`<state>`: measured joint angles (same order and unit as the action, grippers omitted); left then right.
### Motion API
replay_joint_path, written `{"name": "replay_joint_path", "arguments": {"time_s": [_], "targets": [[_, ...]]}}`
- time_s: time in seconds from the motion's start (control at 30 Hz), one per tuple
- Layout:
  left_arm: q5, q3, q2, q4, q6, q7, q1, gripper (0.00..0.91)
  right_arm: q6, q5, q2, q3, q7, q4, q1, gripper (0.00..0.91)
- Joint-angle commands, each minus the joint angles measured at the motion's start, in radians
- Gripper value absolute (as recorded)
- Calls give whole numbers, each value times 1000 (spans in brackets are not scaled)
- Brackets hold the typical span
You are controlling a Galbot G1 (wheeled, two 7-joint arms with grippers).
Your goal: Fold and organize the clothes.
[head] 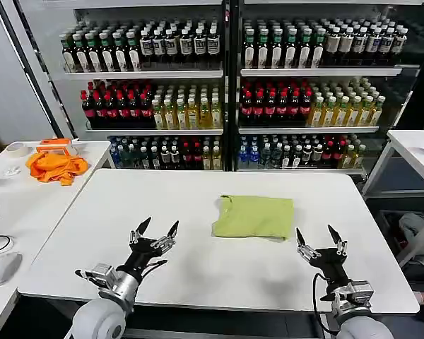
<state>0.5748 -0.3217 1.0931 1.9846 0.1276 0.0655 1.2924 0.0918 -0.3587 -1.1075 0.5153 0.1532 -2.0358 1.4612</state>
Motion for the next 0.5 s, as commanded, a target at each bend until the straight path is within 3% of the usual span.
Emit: {"name": "replay_joint_path", "arguments": {"time_s": [0.03, 0.33, 0.5], "targets": [[-10, -2, -6, 9, 0, 1, 13, 907, 19, -5, -3, 9, 6, -30, 22, 907], [-8, -3, -13, 7, -3, 0, 13, 907, 11, -17, -4, 16, -15, -59, 32, 907], [-12, 3, -10, 5, -5, -2, 14, 907, 31, -71, -12, 19, -12, -45, 15, 907]]}}
